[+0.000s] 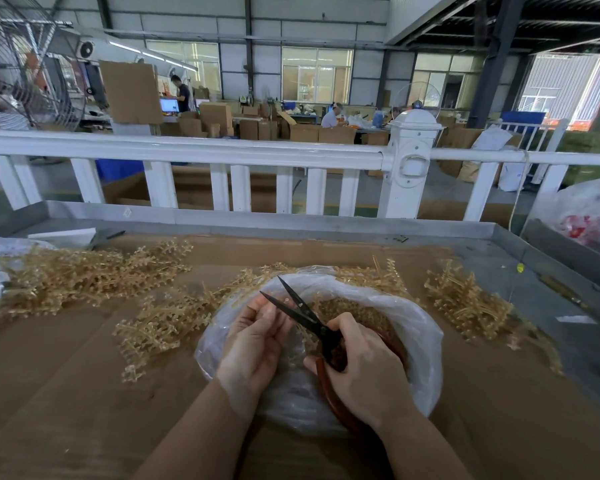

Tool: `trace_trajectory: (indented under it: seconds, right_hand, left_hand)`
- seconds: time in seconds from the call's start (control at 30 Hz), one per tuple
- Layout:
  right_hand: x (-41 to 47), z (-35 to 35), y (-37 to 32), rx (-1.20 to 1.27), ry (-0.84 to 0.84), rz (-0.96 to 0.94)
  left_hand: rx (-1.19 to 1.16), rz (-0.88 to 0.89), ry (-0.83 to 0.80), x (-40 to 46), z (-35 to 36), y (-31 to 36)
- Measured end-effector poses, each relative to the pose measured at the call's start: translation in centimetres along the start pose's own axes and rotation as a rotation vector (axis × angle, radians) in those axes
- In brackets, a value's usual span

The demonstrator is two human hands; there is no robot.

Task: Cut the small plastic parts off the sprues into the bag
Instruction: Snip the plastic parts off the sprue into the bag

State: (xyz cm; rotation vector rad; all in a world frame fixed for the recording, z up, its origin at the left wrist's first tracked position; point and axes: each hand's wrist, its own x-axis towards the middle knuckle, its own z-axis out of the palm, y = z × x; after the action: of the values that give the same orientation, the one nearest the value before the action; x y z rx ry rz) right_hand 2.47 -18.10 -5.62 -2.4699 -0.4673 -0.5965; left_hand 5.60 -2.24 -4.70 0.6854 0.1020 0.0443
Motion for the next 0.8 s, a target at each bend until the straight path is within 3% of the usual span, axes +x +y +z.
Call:
trace_trajectory:
  seconds: [0.8]
  right_hand:
    - [0.07,-0.13,-0.09,-0.010,-0.005,-0.024]
  left_hand:
    - [0.040,0.032,0.013,0.16,-0.07,-0.27]
